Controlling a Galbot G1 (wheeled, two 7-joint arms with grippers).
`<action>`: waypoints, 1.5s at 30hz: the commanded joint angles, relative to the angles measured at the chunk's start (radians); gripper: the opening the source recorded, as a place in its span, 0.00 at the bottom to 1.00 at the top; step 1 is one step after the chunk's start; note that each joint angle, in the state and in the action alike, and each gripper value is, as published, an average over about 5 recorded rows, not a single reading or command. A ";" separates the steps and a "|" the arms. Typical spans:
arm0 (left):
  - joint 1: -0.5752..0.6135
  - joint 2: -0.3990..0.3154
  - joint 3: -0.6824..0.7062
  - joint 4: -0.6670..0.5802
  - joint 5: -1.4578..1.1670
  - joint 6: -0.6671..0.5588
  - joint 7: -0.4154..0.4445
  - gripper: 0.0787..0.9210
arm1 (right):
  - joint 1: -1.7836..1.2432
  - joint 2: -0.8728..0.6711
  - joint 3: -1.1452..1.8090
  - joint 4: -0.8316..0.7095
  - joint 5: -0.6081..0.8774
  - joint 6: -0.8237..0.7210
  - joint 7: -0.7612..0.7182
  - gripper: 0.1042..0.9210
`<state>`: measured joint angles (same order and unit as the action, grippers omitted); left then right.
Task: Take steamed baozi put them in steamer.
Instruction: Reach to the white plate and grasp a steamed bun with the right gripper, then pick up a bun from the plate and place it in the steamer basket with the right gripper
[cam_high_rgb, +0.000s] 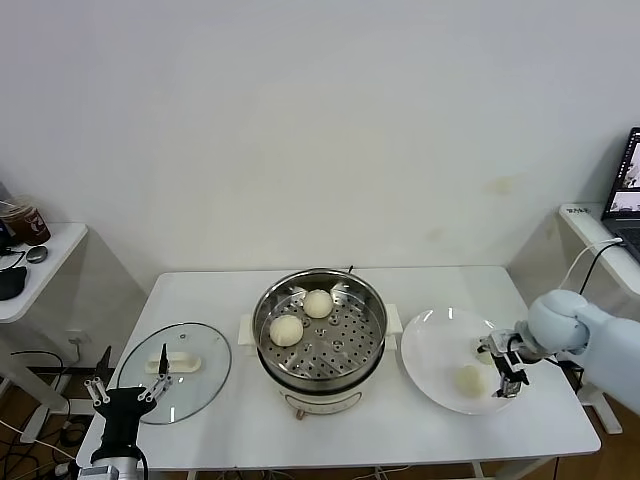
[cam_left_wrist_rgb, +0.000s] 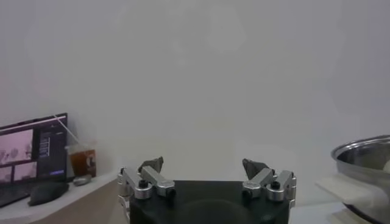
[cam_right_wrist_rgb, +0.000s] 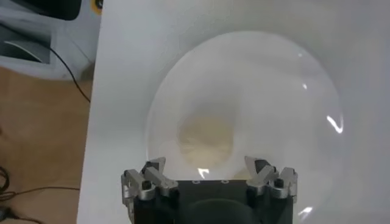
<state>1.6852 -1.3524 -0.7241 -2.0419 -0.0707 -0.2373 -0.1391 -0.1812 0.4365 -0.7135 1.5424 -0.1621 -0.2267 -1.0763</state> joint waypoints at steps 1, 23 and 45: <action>0.002 0.001 -0.009 0.001 -0.001 -0.001 -0.001 0.88 | -0.119 0.092 0.083 -0.104 -0.057 0.008 0.046 0.88; -0.004 0.001 -0.013 0.010 -0.004 -0.006 -0.003 0.88 | 0.001 0.093 0.039 -0.090 -0.015 -0.026 -0.004 0.60; -0.019 0.008 -0.007 0.001 -0.012 -0.007 -0.002 0.88 | 0.878 0.425 -0.445 0.061 0.440 0.242 -0.040 0.58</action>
<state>1.6652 -1.3446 -0.7305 -2.0415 -0.0830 -0.2435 -0.1411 0.3359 0.6242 -0.8867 1.4758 0.0880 -0.1553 -1.1529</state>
